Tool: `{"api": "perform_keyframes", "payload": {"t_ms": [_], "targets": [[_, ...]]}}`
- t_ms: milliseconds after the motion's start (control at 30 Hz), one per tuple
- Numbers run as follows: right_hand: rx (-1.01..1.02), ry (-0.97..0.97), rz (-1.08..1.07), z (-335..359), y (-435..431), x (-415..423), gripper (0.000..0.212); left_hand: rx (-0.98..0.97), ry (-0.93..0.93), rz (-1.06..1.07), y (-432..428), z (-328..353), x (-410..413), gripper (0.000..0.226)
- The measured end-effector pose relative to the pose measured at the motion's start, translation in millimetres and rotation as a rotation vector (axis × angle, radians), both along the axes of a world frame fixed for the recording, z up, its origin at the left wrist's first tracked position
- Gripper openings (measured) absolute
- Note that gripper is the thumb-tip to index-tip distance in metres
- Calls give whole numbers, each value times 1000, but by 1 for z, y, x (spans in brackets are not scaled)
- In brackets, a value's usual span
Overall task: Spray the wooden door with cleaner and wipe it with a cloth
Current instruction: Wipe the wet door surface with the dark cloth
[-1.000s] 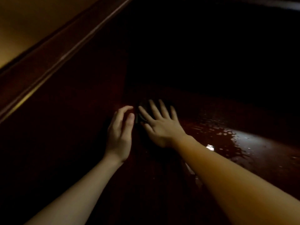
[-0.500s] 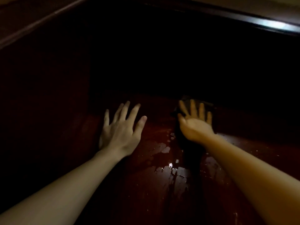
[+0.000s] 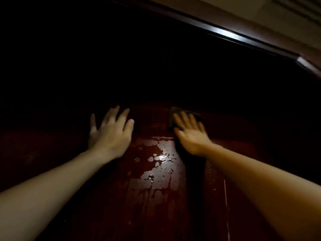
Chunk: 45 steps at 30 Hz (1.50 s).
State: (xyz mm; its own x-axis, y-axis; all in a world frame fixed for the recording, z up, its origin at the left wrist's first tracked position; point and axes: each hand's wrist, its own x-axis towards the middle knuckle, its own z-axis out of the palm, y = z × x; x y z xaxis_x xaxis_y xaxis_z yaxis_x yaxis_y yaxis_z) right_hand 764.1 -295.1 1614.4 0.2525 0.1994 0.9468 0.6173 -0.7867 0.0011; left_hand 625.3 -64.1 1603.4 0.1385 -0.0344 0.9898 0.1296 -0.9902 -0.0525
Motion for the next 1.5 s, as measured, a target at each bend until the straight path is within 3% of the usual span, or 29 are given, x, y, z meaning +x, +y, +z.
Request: {"api": "perform_keyframes", "payload": {"t_ms": [67,167,233,333,433,567,667,767,900,1033,1133,1233,1300,1400,1500], "targets": [[138,91,-46,-8,-43,30,59,44,12,170,-12,-3,19,72],[306,198,-84,-10,-62,48,60,98,-3,190,-12,-7,20,70],[315,169,-75,-3,-47,38,61,98,4,203,-9,-7,18,70],[27,-52,1,4,0,4,60,68,-1,167,-16,-5,16,66],[-288,-271,46,-1,35,-18,62,-31,-36,-14,-32,2,13,69],[-353,-318,68,4,-2,5,62,-5,-81,-64,-81,10,37,71],[-206,-215,46,9,-57,40,59,53,-46,-71,-125,11,70,68],[-63,-123,8,10,-119,81,56,108,17,56,-159,7,110,62],[135,-7,-15,8,-196,138,55,181,-35,181,-169,7,134,64],[393,111,6,14,-221,163,56,195,-40,142,-161,3,129,62],[498,179,46,22,-193,145,56,180,-41,-67,-169,5,123,62],[220,-25,26,19,-134,108,58,-38,-110,-591,-169,15,103,69],[17,-205,18,5,-89,81,59,-114,-148,-771,-166,15,90,57],[-187,-295,57,-15,-48,52,62,-137,-225,-642,-147,12,80,40],[-376,-411,80,-35,-42,46,66,-105,-274,-365,-116,10,73,52]]}}
